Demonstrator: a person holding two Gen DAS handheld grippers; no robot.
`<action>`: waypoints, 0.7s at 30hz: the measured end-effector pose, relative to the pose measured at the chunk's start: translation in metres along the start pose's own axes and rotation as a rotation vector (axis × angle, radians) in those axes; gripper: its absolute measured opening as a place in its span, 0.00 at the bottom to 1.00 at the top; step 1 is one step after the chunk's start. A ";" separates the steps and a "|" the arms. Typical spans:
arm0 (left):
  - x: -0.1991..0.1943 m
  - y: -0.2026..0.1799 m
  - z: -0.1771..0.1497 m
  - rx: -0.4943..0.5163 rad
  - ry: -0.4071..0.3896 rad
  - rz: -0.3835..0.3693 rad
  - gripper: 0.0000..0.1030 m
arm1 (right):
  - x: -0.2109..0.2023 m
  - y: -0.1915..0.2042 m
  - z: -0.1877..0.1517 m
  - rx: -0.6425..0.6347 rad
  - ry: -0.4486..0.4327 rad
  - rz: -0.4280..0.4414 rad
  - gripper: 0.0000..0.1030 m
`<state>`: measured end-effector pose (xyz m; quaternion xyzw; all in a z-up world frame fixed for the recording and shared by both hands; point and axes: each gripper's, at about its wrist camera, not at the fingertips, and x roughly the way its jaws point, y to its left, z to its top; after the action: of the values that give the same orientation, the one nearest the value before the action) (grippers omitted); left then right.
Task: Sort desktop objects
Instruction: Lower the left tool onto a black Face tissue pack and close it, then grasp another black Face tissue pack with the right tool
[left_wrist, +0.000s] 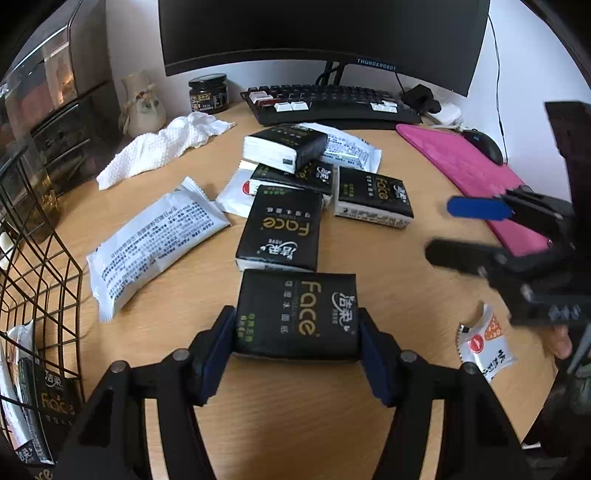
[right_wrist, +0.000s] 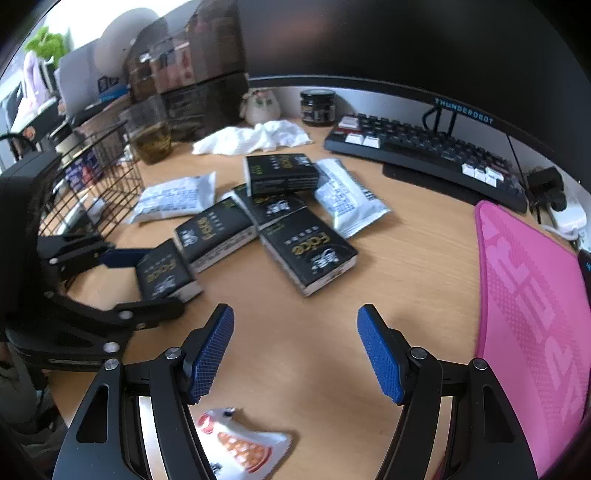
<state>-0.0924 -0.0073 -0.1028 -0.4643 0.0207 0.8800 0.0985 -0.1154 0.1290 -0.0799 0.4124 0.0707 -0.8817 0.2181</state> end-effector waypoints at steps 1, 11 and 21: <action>0.001 0.000 0.001 0.003 0.001 0.009 0.67 | 0.003 -0.004 0.003 0.002 -0.002 -0.007 0.67; 0.001 0.002 0.000 0.012 0.003 0.011 0.67 | 0.040 -0.012 0.035 -0.072 0.009 -0.028 0.67; 0.005 0.008 0.006 -0.042 -0.002 0.031 0.67 | 0.054 0.001 0.042 -0.102 0.053 -0.024 0.51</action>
<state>-0.1012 -0.0142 -0.1037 -0.4651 0.0094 0.8820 0.0754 -0.1747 0.0976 -0.0935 0.4232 0.1265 -0.8681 0.2264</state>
